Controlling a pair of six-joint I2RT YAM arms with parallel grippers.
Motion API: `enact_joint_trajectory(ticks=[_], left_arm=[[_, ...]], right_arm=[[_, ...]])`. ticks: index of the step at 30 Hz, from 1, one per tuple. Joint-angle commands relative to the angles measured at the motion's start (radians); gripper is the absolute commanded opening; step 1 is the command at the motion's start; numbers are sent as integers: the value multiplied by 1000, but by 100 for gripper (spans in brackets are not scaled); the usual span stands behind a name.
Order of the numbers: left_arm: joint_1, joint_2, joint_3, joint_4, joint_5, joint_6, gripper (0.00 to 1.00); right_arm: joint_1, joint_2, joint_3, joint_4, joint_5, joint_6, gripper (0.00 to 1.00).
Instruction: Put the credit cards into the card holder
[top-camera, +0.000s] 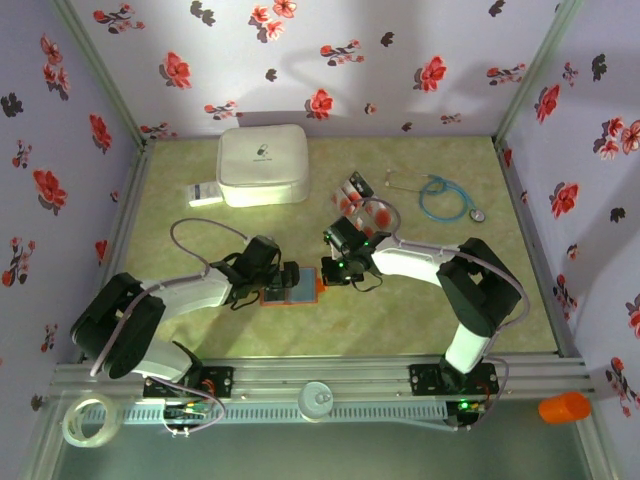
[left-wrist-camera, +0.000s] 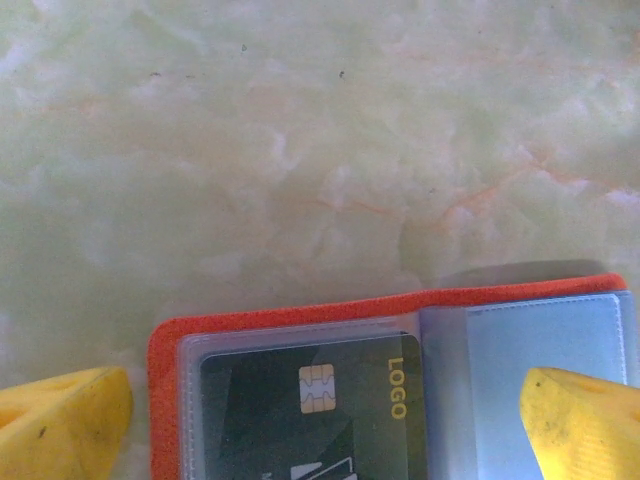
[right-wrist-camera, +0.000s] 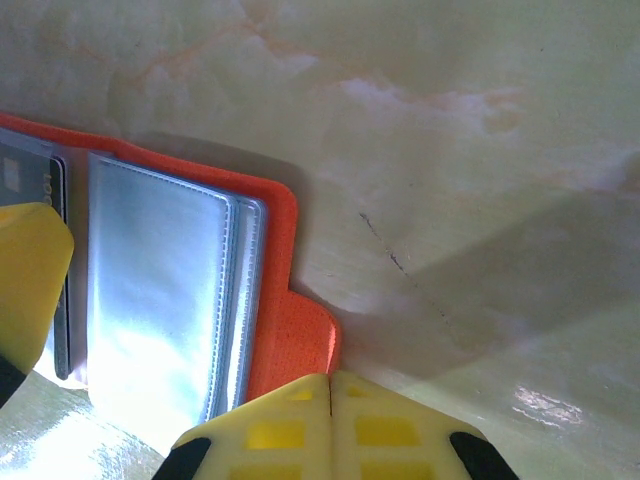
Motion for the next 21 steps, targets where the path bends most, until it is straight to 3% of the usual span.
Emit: enact_joint_trajectory(ticks=[1, 12, 21], left_arm=[[7, -20, -20, 64, 71, 11, 100], [7, -143, -36, 93, 113, -10, 100], [-12, -148, -89, 311, 241, -115, 100]], right_arm=[[2, 15, -7, 2, 7, 7, 0], [4, 20, -7, 7, 3, 9, 0], [4, 22, -7, 6, 6, 7, 0]])
